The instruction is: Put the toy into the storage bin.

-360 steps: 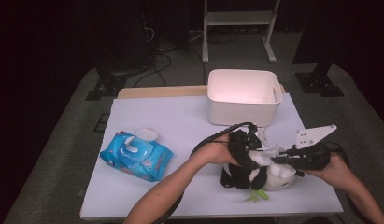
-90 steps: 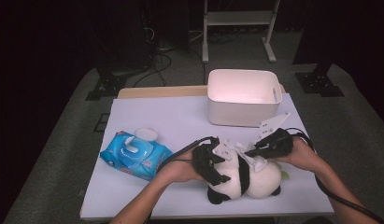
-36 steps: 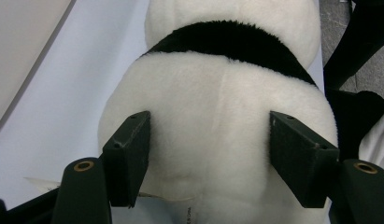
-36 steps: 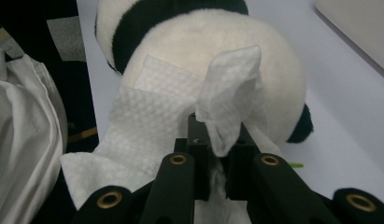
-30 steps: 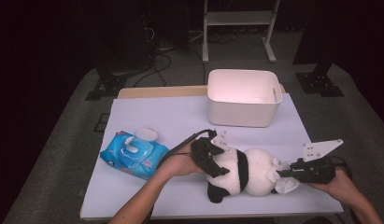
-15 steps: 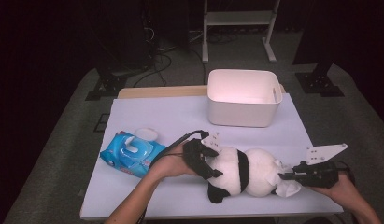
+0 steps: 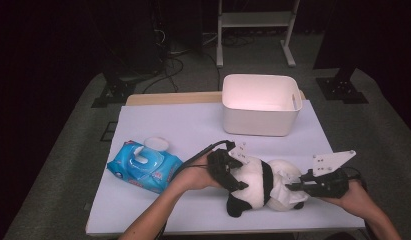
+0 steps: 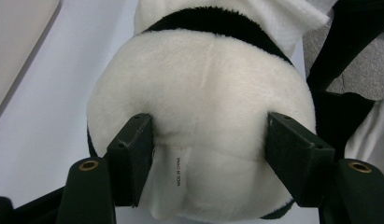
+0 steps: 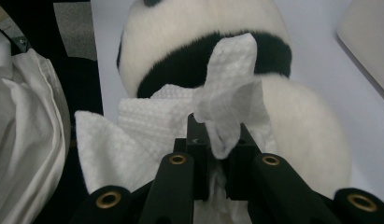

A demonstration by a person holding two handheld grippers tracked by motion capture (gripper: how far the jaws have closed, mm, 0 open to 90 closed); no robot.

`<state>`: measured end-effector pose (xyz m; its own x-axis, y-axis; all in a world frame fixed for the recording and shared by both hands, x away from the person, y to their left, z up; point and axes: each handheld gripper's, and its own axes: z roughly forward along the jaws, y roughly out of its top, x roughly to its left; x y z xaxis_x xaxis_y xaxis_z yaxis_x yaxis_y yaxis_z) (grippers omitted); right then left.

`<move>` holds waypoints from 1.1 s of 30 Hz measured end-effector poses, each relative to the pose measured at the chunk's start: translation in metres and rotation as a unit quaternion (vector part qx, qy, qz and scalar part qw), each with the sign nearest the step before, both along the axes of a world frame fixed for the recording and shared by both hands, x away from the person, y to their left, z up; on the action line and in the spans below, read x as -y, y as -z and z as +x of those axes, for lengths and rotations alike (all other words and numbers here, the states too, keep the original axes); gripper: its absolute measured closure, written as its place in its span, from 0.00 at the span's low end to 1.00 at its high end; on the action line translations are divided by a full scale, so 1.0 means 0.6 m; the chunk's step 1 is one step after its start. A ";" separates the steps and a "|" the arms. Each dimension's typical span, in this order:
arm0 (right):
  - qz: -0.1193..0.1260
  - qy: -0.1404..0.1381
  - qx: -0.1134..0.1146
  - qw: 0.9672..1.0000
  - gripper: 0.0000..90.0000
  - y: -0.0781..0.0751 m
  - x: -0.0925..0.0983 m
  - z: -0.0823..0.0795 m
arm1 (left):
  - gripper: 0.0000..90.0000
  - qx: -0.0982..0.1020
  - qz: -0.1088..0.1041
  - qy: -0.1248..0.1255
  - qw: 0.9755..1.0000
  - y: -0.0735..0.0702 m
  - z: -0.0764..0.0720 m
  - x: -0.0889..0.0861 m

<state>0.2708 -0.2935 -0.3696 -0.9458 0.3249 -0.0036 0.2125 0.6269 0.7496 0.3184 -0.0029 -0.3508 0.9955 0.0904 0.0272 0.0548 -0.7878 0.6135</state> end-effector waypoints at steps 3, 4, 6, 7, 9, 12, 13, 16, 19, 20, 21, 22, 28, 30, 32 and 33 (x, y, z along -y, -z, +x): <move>-0.003 -0.007 0.002 1.000 0.91 -0.005 -0.011 0.005 | 0.38 0.002 0.000 0.005 1.000 0.000 0.003 0.014; -0.005 -0.008 0.003 1.000 0.91 -0.005 -0.014 0.007 | 0.38 0.001 -0.001 0.004 1.000 0.001 0.004 0.016; -0.011 -0.007 0.006 1.000 0.91 -0.004 -0.014 0.007 | 0.38 -0.003 -0.005 0.004 1.000 0.001 0.007 0.019; -0.008 -0.004 0.003 1.000 0.91 -0.004 -0.011 0.007 | 0.37 -0.003 -0.005 0.005 1.000 0.000 0.008 0.018; -0.007 -0.001 -0.001 1.000 0.92 -0.002 -0.005 0.007 | 0.37 -0.006 -0.009 0.008 1.000 -0.003 0.007 0.014; -0.003 0.002 -0.003 1.000 0.92 0.000 0.001 0.004 | 0.35 -0.004 -0.013 0.013 1.000 -0.014 0.004 0.004; -0.003 0.003 -0.004 1.000 0.92 0.000 0.003 0.003 | 0.35 -0.004 -0.012 0.016 1.000 -0.016 0.003 0.000; -0.004 0.005 -0.003 1.000 0.92 0.000 0.008 0.002 | 0.35 -0.002 -0.004 0.023 1.000 -0.018 -0.002 -0.008; -0.006 0.010 -0.004 1.000 0.91 -0.002 0.013 0.001 | 0.35 -0.008 0.000 0.023 1.000 -0.014 0.000 -0.013; -0.005 0.011 -0.003 1.000 0.91 -0.002 0.014 0.001 | 0.35 -0.011 -0.001 0.023 1.000 -0.011 0.001 -0.012; -0.005 0.012 -0.003 1.000 0.91 -0.002 0.015 0.001 | 0.35 -0.014 0.000 0.023 1.000 -0.007 0.002 -0.010; -0.005 0.012 -0.003 1.000 0.91 -0.002 0.014 0.001 | 0.35 -0.013 0.003 0.022 1.000 -0.002 0.002 -0.006; -0.006 0.013 0.001 1.000 0.91 -0.003 0.008 0.003 | 0.37 -0.015 -0.007 0.015 1.000 0.017 0.006 0.011; -0.006 0.009 0.004 1.000 0.91 -0.005 0.003 0.005 | 0.37 -0.012 -0.009 0.016 1.000 0.018 0.005 0.018; -0.010 -0.001 0.005 1.000 0.91 -0.007 -0.009 0.005 | 0.37 -0.006 -0.009 0.019 1.000 0.018 0.003 0.030; -0.010 -0.007 0.006 1.000 0.91 -0.008 -0.016 0.006 | 0.37 -0.003 -0.008 0.021 1.000 0.018 0.003 0.034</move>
<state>0.2742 -0.2836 -0.3650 -0.9502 0.3110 -0.0215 0.1943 0.6448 0.7392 0.3200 -0.0232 -0.3617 0.9986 0.0486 0.0202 0.0252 -0.7792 0.6263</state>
